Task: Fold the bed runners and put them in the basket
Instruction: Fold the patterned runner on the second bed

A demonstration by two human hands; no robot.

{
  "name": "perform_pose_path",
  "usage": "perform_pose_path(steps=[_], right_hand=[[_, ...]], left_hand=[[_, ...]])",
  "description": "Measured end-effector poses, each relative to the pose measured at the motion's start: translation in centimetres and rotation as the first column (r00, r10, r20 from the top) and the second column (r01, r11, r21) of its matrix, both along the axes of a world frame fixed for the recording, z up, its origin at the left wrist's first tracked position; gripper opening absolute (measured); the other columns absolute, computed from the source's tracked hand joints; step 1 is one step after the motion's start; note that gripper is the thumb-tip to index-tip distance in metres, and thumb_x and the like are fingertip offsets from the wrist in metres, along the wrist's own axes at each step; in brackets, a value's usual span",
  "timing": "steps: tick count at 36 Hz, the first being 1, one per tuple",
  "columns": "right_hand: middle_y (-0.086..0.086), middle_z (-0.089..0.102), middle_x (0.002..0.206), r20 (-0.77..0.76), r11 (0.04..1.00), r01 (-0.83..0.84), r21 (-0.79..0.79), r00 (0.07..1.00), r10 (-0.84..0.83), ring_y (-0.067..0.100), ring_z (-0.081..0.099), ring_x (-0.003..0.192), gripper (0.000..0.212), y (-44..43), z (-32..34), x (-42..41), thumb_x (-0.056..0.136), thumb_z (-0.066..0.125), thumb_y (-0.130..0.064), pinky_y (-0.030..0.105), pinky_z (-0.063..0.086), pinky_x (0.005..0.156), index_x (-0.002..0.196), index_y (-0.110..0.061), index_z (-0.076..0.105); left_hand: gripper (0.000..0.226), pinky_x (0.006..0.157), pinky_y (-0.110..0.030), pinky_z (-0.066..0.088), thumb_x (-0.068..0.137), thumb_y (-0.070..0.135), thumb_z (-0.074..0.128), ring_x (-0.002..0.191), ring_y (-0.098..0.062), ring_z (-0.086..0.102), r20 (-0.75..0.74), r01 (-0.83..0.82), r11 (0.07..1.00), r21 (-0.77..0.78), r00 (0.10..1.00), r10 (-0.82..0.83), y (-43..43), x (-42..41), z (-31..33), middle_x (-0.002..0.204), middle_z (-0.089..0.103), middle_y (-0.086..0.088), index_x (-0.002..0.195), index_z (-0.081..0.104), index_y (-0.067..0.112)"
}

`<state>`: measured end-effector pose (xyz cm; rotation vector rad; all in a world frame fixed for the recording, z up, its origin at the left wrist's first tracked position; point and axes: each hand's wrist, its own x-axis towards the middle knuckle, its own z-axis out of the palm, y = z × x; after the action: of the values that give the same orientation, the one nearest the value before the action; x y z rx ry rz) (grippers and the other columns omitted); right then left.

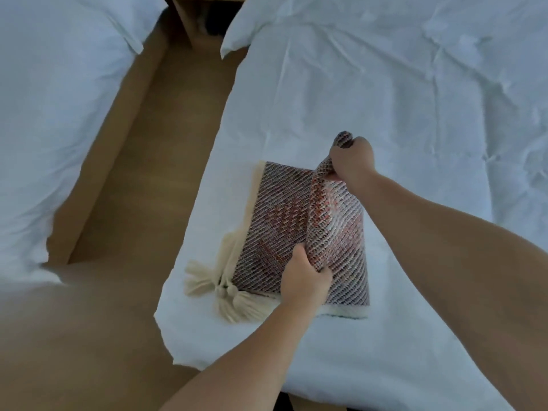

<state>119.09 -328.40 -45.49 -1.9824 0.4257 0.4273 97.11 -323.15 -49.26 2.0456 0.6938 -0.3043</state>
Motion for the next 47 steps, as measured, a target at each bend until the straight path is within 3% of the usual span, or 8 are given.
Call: perform_pose_path(steps=[7, 15, 26, 29, 32, 34, 39, 47], right_hand=[[0.007, 0.051, 0.077, 0.050, 0.978, -0.121, -0.171, 0.990, 0.132, 0.036, 0.067, 0.076, 0.017, 7.2, -2.6, 0.4, 0.088, 0.050, -0.016, 0.052, 0.058, 0.066, 0.076, -0.020, 0.038], [0.006, 0.051, 0.073, 0.071, 0.924, -0.209, -0.320, 0.967, 0.244, 0.026, 0.054, 0.064, 0.003, 13.1, -7.6, 1.1, 0.088, 0.048, -0.014, 0.034, 0.043, 0.047, 0.088, -0.012, 0.046], [0.001, 0.044, 0.073, 0.011, 0.887, -0.269, -0.375, 0.956, 0.295, 0.018, 0.044, 0.062, 0.008, 15.2, -13.7, 1.2, 0.094, 0.045, -0.017, 0.029, 0.028, 0.045, 0.094, -0.010, 0.043], [0.006, 0.052, 0.084, -0.004, 0.884, -0.299, -0.359, 0.948, 0.319, 0.021, 0.049, 0.068, 0.018, 15.4, -14.4, 1.4, 0.095, 0.046, -0.024, 0.028, 0.030, 0.046, 0.103, -0.007, 0.047], [0.012, 0.057, 0.103, 0.078, 0.858, -0.354, -0.371, 0.909, 0.409, 0.023, 0.054, 0.079, 0.037, 15.3, -15.3, 0.9, 0.097, 0.043, -0.037, 0.030, 0.042, 0.061, 0.116, -0.006, 0.051], [0.015, 0.051, 0.119, 0.204, 0.749, -0.361, -0.555, 0.815, 0.543, 0.030, 0.050, 0.102, 0.046, 14.7, -16.0, 0.0, 0.097, 0.039, -0.042, 0.039, 0.043, 0.085, 0.124, -0.006, 0.051], [0.016, 0.013, 0.158, 0.034, 0.370, -0.464, -0.805, 0.586, 0.810, 0.032, 0.007, 0.146, 0.072, 10.7, -18.3, -1.3, 0.095, 0.013, -0.056, 0.049, 0.001, 0.118, 0.150, -0.010, 0.022], [0.011, -0.007, 0.160, -0.107, 0.318, -0.445, -0.837, 0.703, 0.703, 0.025, -0.012, 0.146, 0.085, 0.6, -20.3, 0.0, 0.090, 0.000, -0.067, 0.042, -0.012, 0.116, 0.152, -0.009, 0.001]], left_hand=[[0.021, 0.057, -0.005, 0.039, 0.083, 0.033, 0.065, 0.078, 0.006, 0.055, -0.031, 0.048, 0.987, -0.152, 0.998, -0.053, 9.9, -1.0, -3.5, 0.090, 0.060, 0.015, 0.100, 0.054, 0.029], [0.021, 0.062, -0.008, 0.041, 0.086, 0.043, 0.062, 0.080, 0.010, 0.056, -0.060, 0.036, 0.987, -0.156, 0.997, -0.046, 16.6, -2.1, -7.3, 0.091, 0.061, 0.020, 0.102, 0.052, 0.036], [0.032, 0.057, -0.026, 0.040, 0.098, 0.044, 0.031, 0.063, -0.008, 0.051, -0.111, 0.202, 0.961, 0.189, 0.977, -0.183, 18.6, -2.2, -12.3, 0.077, 0.052, 0.014, 0.120, 0.040, 0.021], [0.039, 0.069, -0.030, 0.047, 0.099, 0.032, 0.035, 0.087, -0.018, 0.061, -0.126, 0.220, 0.920, 0.325, 0.974, -0.188, 18.3, -2.0, -12.8, 0.111, 0.058, 0.001, 0.135, 0.033, 0.016], [0.059, 0.107, -0.036, 0.033, 0.090, 0.013, 0.044, 0.129, -0.025, 0.038, -0.078, 0.226, 0.866, 0.446, 0.974, -0.214, 17.3, -1.2, -13.1, 0.146, 0.033, -0.010, 0.144, 0.022, 0.010], [0.062, 0.115, -0.041, 0.017, 0.087, 0.016, 0.034, 0.139, -0.028, 0.023, 0.000, 0.249, 0.833, 0.495, 0.958, -0.287, 16.4, 0.6, -12.9, 0.152, 0.024, -0.013, 0.146, 0.017, 0.009], [0.059, 0.115, -0.040, -0.012, 0.096, 0.037, 0.008, 0.142, -0.018, -0.019, -0.076, 0.454, 0.695, 0.558, 0.862, -0.502, 14.9, 6.3, -14.2, 0.158, -0.011, -0.009, 0.149, -0.006, 0.014], [0.069, 0.115, -0.037, -0.011, 0.094, 0.052, 0.010, 0.144, -0.022, -0.009, -0.119, 0.480, 0.607, 0.634, 0.836, -0.536, 15.1, 11.3, -16.7, 0.158, -0.004, -0.012, 0.150, 0.001, 0.011]])
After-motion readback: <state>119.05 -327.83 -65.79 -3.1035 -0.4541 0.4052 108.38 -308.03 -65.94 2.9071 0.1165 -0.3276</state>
